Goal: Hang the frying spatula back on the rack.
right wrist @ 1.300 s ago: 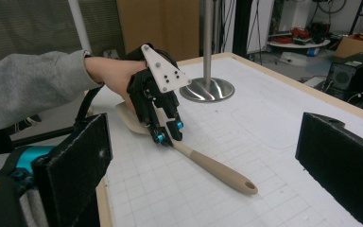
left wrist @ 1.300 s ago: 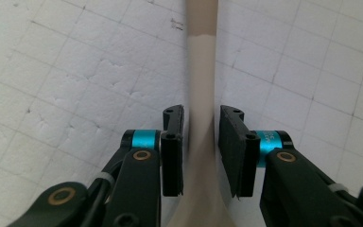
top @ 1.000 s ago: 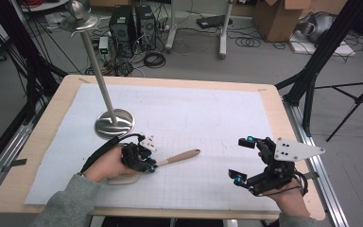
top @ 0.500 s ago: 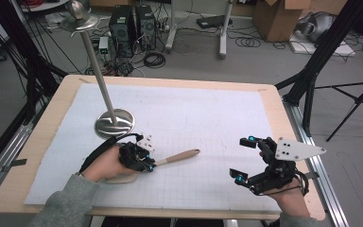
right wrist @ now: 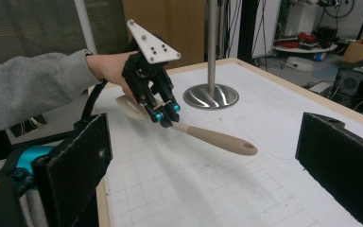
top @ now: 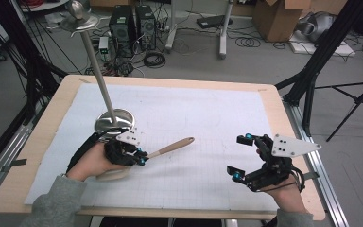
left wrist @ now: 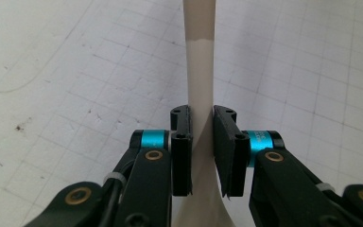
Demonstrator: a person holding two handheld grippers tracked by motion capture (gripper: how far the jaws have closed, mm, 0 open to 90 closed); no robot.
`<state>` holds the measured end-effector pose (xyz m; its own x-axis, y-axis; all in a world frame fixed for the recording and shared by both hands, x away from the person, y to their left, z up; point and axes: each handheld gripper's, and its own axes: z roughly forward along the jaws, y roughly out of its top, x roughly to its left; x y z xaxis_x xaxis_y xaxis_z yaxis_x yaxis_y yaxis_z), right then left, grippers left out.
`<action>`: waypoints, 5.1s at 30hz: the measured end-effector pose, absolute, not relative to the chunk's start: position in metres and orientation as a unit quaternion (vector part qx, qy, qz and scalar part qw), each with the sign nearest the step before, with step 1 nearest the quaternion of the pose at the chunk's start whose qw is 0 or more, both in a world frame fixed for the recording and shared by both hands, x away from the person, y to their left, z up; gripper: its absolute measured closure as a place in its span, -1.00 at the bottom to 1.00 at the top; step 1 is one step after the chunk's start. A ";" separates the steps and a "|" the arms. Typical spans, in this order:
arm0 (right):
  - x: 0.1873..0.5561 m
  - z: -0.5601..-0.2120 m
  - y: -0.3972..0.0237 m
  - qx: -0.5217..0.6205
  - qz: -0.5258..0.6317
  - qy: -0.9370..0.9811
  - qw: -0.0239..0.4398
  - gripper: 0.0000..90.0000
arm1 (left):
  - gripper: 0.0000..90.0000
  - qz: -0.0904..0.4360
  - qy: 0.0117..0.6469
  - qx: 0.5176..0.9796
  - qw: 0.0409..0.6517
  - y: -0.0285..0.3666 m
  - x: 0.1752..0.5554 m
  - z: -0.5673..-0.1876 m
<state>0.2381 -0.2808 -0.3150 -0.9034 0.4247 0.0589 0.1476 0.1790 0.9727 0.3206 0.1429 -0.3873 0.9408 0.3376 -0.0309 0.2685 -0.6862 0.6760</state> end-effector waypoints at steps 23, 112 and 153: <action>0.255 -0.318 -0.267 0.181 0.609 0.765 0.106 -0.93 | 0.72 0.094 0.219 0.882 0.407 0.203 0.315 -0.363; 0.273 -0.321 -0.241 0.155 0.602 0.778 0.090 -0.91 | 0.72 0.170 0.308 0.814 0.462 0.352 0.286 -0.329; 0.268 -0.318 -0.246 0.151 0.608 0.774 0.089 -0.91 | 0.72 0.229 0.312 0.808 0.444 0.396 0.284 -0.252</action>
<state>0.2675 -0.2461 -0.3181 -0.9384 0.3424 0.0456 0.1256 0.2153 0.9684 0.2840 0.3958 -0.2522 0.7003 0.7079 0.0919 0.3017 -0.4102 0.8607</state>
